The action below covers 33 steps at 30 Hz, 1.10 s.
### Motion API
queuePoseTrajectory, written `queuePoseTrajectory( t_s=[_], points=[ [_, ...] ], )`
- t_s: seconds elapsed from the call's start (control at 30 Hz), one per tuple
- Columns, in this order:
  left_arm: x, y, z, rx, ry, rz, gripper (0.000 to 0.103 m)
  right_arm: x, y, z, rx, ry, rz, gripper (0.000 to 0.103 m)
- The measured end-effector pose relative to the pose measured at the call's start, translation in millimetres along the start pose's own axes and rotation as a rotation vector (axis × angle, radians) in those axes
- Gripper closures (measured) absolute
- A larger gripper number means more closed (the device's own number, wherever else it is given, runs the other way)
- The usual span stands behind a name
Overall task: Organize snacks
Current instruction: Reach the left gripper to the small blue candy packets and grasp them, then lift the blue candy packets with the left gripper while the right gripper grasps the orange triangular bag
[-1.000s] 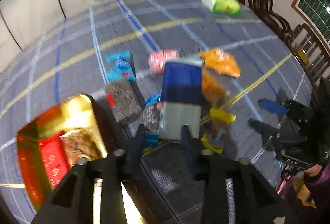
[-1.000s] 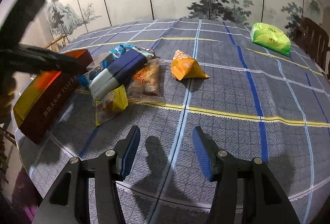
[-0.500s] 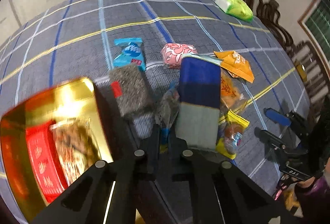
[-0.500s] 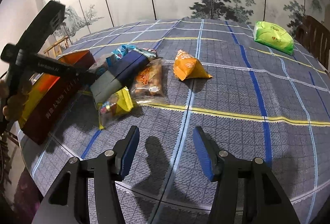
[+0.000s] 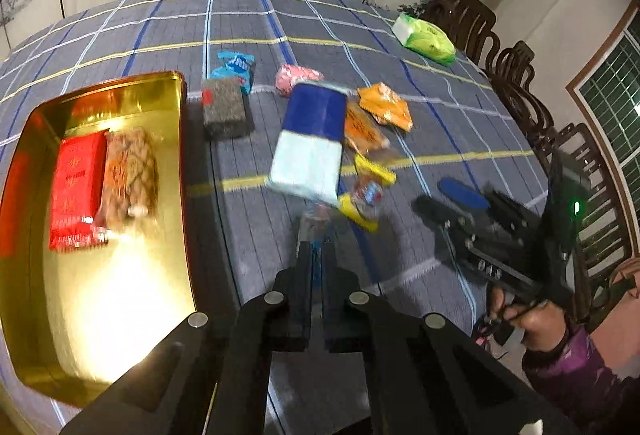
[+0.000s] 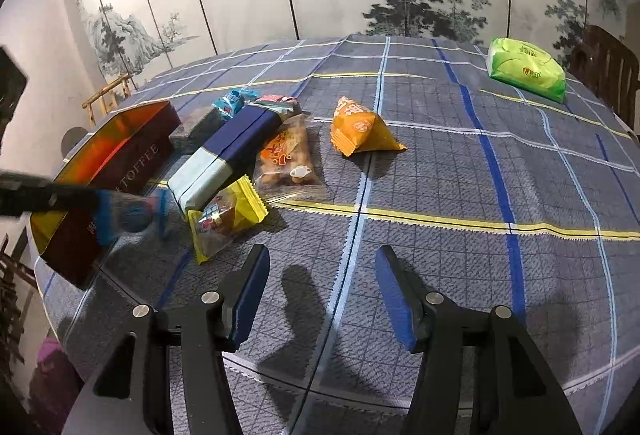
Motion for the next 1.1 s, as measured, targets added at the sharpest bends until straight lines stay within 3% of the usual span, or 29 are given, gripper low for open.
queuePoseTrajectory(
  t_s=[0.2,0.23,0.27,0.3,0.33,0.57,0.67,0.77,0.87,0.93,1.0,1.1],
  points=[
    [-12.9,-1.7,-13.3,0.025,-0.099,0.067,0.100,-1.0,1.1,-0.6,-0.003,-0.006,0.000,0.046],
    [-16.8,-0.8,-13.1,0.027,-0.120,0.078,0.090,-1.0,1.1,-0.6,-0.002,-0.005,-0.001,0.046],
    [-18.8,-1.6,-12.8,0.037,-0.133,0.082,0.065,-0.9,1.0,-0.5,-0.001,-0.004,-0.002,0.045],
    [-19.2,-3.2,-12.0,0.041,-0.136,0.092,0.052,-0.9,1.2,-0.7,-0.001,-0.001,-0.003,0.045],
    [-18.6,-4.2,-11.7,0.032,-0.131,0.113,0.046,-0.9,1.5,-0.9,-0.002,0.000,-0.004,0.045],
    [-8.4,-17.6,-14.9,0.088,-0.074,0.139,0.044,0.7,2.2,-1.1,-0.007,-0.002,0.011,0.042],
    [-4.9,-26.1,-15.9,0.111,-0.050,0.116,0.057,1.8,2.6,-1.4,-0.010,0.004,0.012,0.042],
    [-7.6,-29.7,-14.7,0.110,-0.053,0.149,0.063,1.4,3.4,-1.9,-0.015,0.001,0.020,0.042],
    [-17.5,-37.4,-17.1,0.137,-0.080,0.187,0.063,0.3,3.7,-2.0,-0.018,-0.002,0.027,0.041],
    [-25.4,-44.5,-20.0,0.155,-0.113,0.254,0.060,0.7,3.8,-2.3,-0.019,-0.001,0.028,0.040],
    [-29.0,-47.3,-21.8,0.149,-0.127,0.270,0.055,0.2,4.2,-2.4,-0.019,0.000,0.029,0.040],
    [-24.7,-44.8,-21.5,0.121,-0.106,0.286,0.064,0.1,4.7,-2.4,-0.021,-0.002,0.031,0.039]
  ],
)
Point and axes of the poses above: each gripper's, at about its wrist camera, not at the fingertips, and y roughly against the way its jaws point, x to its left, z to its top, the point moved 2 cm from there along -y, roughly the way its jaws point, and after that the axes turned 7 degrees about x, right-handed, at the moved point
